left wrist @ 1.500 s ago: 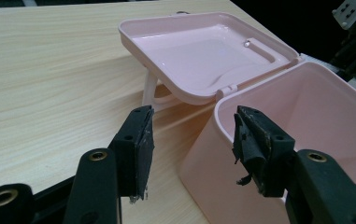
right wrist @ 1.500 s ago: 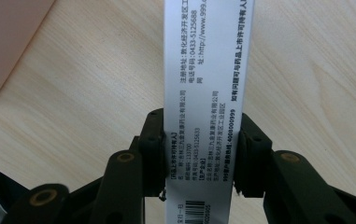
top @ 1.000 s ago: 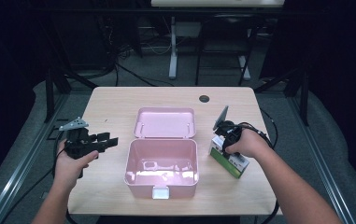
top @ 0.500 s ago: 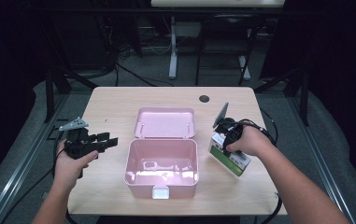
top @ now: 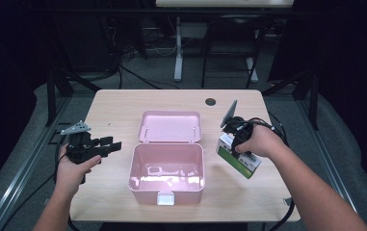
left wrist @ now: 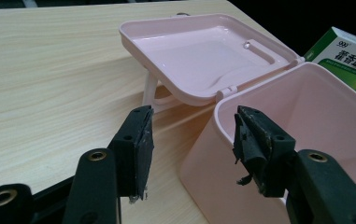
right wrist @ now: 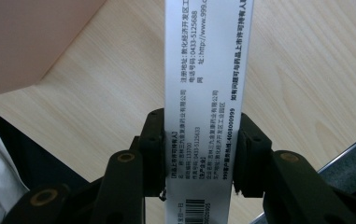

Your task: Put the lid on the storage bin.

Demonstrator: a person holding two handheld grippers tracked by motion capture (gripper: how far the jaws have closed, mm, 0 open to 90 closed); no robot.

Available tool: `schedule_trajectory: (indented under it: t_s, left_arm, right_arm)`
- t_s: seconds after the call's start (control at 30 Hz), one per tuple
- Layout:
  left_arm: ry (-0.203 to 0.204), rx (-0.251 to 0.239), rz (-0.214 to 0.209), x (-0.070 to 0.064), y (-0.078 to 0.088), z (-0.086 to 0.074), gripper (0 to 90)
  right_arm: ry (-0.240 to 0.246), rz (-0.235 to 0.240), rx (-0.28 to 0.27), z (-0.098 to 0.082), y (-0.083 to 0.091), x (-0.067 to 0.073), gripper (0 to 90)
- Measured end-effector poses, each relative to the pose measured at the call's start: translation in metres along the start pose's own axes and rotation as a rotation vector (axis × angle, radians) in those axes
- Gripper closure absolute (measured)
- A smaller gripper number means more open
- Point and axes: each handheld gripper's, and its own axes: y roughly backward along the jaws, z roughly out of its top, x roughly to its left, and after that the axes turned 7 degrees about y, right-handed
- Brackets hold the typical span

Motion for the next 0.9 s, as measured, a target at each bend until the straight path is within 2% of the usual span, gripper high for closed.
schedule_trajectory:
  t_s: [0.57,0.9]
  left_arm:
    - [0.002,0.005,-0.001,0.000,-0.001,-0.001,47.2]
    - [0.002,0.004,-0.001,0.000,-0.002,-0.001,47.2]
  right_arm:
    - [0.004,-0.001,0.000,0.004,0.022,0.002,61.4]
    - [0.045,-0.008,-0.009,0.009,0.040,0.007,61.4]
